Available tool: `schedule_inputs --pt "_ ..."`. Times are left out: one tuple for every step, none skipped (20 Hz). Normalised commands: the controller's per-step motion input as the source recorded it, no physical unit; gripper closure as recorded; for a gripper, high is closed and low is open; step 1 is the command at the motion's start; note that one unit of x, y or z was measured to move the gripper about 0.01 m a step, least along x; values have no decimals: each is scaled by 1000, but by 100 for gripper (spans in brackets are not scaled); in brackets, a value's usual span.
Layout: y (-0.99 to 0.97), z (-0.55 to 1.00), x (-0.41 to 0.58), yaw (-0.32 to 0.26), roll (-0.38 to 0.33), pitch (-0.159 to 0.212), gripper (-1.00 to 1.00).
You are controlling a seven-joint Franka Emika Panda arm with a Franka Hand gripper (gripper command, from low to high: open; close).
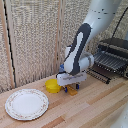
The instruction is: Kindly employ your clamp to softly take hold of the bread. Delicately rest it on the oven pan, verifying that it is even on the surface. Using your clamp and attentiveness, smoothly glide the pan into the oven and along the appropriate brackets, securing it in position.
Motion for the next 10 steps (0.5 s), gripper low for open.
schedule_inputs --pt "217 -60 0 50 -56 29 100" --pt "203 -69 0 7 -43 9 100" --pt "111 -46 0 10 -20 16 100" --pt "131 -29 0 7 -30 8 100" --pt "160 -46 -40 9 -50 0 100" --pt "126 -11 -80 0 -54 0 100" --pt "94 -17 -126 0 -49 0 100" --pt "51 0 -151 -2 -56 -26 100" --pt "34 31 -111 -86 -76 -40 100" --pt "0 191 -17 -146 -72 -7 100"
